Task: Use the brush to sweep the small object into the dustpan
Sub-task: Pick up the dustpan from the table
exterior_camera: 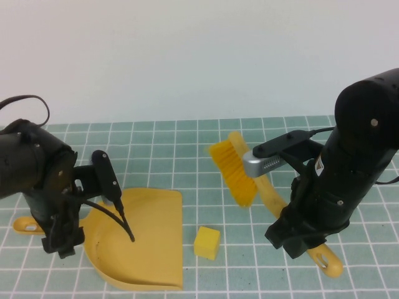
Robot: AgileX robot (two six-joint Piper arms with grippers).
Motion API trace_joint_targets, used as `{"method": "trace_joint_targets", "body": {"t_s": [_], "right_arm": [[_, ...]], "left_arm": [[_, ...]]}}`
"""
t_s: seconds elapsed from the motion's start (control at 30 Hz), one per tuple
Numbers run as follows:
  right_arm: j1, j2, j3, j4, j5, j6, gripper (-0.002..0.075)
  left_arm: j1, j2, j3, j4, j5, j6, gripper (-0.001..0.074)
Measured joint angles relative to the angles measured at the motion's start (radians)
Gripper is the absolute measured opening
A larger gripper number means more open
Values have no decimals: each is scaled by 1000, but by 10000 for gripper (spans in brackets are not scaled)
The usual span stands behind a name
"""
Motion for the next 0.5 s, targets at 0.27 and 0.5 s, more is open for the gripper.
{"method": "trace_joint_targets", "body": {"t_s": [0.27,0.5], "right_arm": [[0,0,0,5,-2,5,168],[0,0,0,5,-15,52,168]], "left_arm": [[15,74,0,44,-6,9,616],[15,91,0,54,-3,9,341]]}}
